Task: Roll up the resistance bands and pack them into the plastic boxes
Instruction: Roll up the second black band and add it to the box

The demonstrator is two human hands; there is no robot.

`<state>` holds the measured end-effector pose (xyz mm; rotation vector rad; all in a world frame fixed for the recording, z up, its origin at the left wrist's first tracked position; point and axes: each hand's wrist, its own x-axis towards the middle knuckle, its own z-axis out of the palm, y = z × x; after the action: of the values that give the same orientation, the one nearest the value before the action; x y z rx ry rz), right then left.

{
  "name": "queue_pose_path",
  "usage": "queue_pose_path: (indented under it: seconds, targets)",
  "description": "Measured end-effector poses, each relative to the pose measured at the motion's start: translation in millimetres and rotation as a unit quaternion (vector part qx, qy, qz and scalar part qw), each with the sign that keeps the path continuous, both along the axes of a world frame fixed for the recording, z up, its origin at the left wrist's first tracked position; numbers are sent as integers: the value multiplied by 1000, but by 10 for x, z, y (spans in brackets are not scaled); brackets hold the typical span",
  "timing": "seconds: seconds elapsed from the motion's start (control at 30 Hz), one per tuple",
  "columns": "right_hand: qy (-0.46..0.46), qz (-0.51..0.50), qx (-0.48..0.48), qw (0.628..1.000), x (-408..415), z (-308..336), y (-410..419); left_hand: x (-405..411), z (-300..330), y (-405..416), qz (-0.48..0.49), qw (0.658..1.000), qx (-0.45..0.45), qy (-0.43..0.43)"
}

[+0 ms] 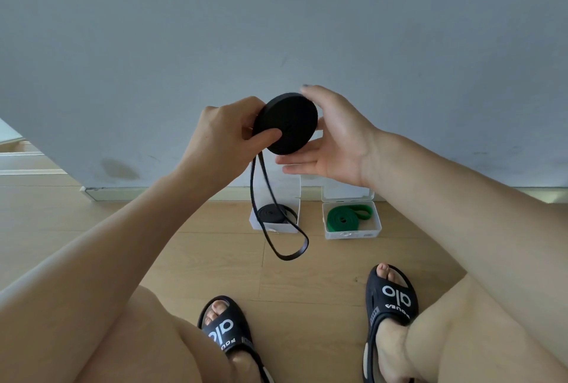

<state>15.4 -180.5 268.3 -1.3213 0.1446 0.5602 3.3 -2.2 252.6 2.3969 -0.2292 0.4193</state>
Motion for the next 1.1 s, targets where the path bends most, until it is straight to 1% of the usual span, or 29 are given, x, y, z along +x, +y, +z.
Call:
queue_pose_path:
  seconds: [0.07,0.13,0.17,0.23,0.27,0.3,0.37,0.43,0.5,0.6,0.63,0.7,0.77,0.83,0.87,0.93,1.0,1.07,1.1]
  targets:
    - [-36,22,-60,997,-14,2,34,-2,-7,-30,-11,1000,14,-4]
    - [-53,4,-62,997,-10,-7,56,2,-5,-67,-10,1000,6,-10]
    - [-43,-11,-39,998,-10,-7,59,3,0,-74,-6,1000,-11,-8]
    - [3,-47,38,998,-10,10,49,-7,22,-73,0,998,-55,5]
    - [21,-55,71,996,2,13,31,-9,25,-66,2,998,-61,8]
    - [28,-48,82,995,17,7,12,-9,25,-57,4,998,-55,6]
    - [19,-9,44,999,39,-11,-22,-15,30,-45,5,999,-36,0]
    - [-20,12,-29,999,39,-8,-45,-13,31,-35,5,1000,-30,0]
    - [-67,6,-72,995,26,10,-32,-13,34,-36,1,1000,-26,-1]
    - [-86,-8,-101,991,19,-15,5,-22,29,-64,0,1000,-26,-6]
    - [-79,-15,-89,993,14,-17,17,-23,28,-65,0,999,-36,-5]
    - [-41,-36,-16,998,13,-8,12,-22,19,-60,-2,999,-49,2]
    - [3,-60,68,996,15,17,-10,-4,-6,-36,-3,1000,-25,-4]
    - [19,-48,90,995,34,23,-35,10,-18,-3,-3,1000,-6,-14]
    - [15,-35,70,997,38,17,-41,12,-18,4,-6,1000,-2,-14]
    - [-20,-4,-15,1000,21,19,-31,8,-13,-9,-14,1000,5,-7]
    - [-60,-5,-74,995,12,20,-2,5,-18,-40,-19,1000,9,0]
    - [-64,-25,-71,995,20,9,18,16,-28,-61,-14,1000,0,-1]
    - [-52,-35,-45,997,19,9,23,20,-28,-62,-8,1000,-14,1]
